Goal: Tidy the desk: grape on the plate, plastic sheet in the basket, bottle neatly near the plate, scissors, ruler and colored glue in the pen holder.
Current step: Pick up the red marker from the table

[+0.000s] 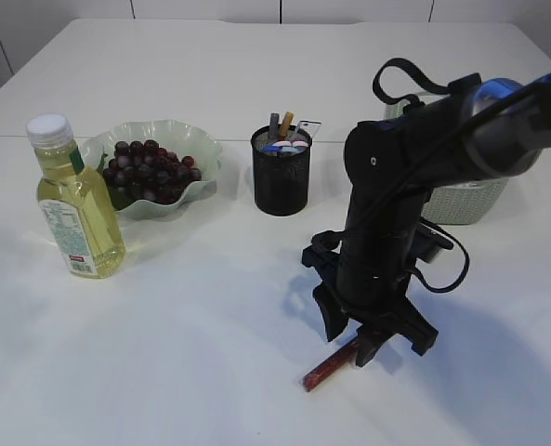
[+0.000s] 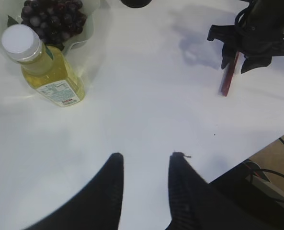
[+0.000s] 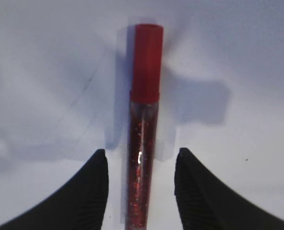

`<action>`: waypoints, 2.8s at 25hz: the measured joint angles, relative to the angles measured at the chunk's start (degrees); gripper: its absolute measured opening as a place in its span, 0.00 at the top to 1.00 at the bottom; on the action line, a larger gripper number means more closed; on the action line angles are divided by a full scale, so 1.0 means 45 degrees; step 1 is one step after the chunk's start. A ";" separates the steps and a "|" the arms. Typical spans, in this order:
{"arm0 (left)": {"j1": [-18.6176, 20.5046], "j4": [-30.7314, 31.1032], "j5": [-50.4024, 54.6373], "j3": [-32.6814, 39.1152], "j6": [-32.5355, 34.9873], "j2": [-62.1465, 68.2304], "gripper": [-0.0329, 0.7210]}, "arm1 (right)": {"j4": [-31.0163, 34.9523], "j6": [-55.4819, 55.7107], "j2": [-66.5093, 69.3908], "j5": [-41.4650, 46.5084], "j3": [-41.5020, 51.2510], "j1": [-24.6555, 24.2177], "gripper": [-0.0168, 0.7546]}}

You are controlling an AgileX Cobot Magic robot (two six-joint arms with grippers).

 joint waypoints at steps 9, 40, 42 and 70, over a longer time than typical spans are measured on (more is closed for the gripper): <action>0.0000 0.0045 0.0000 0.0000 0.0000 0.0000 0.64 | 0.0047 0.0000 0.0000 -0.0019 -0.0019 0.0000 0.51; 0.0000 0.0180 0.0000 0.0000 0.0000 0.0000 0.64 | -0.0177 0.0000 0.0221 -0.0084 -0.0028 0.0000 0.51; 0.0000 0.0180 0.0000 0.0000 0.0000 0.0000 0.64 | -0.0155 0.0000 0.0221 -0.0106 -0.0028 0.0000 0.51; 0.0000 0.0227 0.0000 0.0000 0.0000 0.0000 0.64 | -0.0105 -0.0514 0.0297 -0.0134 -0.0076 0.0000 0.83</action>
